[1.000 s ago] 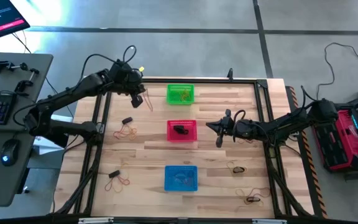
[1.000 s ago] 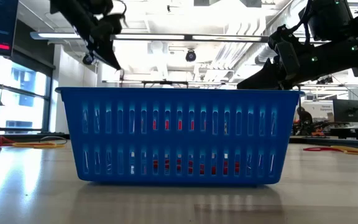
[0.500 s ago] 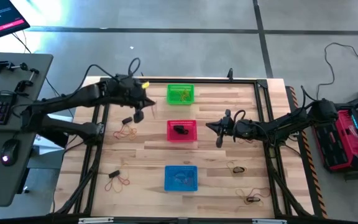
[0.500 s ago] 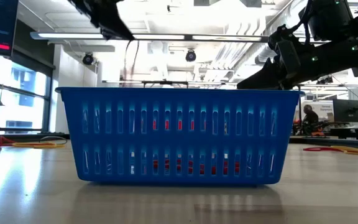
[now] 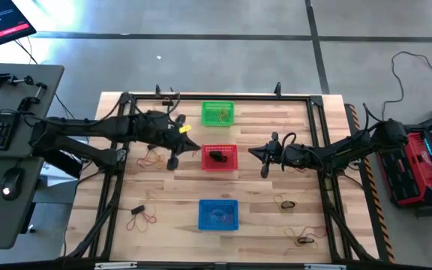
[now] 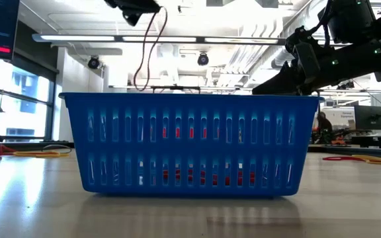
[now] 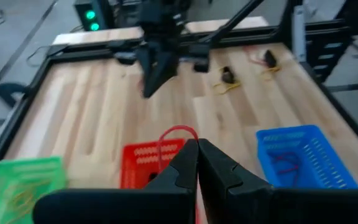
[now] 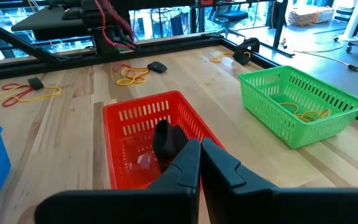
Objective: Sort rubber bands into baskets
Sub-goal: Put the red rubber band into the blue bin
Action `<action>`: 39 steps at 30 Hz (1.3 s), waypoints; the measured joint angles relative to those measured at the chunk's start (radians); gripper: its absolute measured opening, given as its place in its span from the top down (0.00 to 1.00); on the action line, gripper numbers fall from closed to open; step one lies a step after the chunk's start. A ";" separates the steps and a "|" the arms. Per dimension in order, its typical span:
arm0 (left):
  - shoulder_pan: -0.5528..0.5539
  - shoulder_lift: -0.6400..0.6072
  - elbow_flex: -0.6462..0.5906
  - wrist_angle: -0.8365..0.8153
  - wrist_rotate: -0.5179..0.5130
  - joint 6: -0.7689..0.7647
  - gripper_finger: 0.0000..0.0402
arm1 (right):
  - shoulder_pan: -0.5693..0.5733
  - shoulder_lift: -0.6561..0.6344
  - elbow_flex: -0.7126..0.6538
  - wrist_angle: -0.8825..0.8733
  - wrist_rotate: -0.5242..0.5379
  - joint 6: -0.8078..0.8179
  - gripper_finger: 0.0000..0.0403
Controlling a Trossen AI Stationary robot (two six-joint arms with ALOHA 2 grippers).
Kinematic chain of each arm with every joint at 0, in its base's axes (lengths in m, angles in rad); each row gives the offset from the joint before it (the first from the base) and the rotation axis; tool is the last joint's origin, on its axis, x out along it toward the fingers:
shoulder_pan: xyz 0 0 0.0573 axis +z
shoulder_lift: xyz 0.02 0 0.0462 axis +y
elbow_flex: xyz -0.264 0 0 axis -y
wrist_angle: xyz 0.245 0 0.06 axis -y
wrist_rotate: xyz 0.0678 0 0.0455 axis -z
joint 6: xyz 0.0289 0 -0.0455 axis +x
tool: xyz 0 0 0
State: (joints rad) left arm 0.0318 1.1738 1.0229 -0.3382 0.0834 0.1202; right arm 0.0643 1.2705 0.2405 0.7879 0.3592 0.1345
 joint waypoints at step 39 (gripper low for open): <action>-0.263 0.430 0.000 0.480 0.183 -0.232 1.00 | 0.004 0.000 0.000 -0.006 -0.001 0.023 1.00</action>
State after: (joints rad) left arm -0.2310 1.6039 1.0233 0.1416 0.2660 -0.1118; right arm 0.0688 1.2701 0.2405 0.7823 0.3583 0.1574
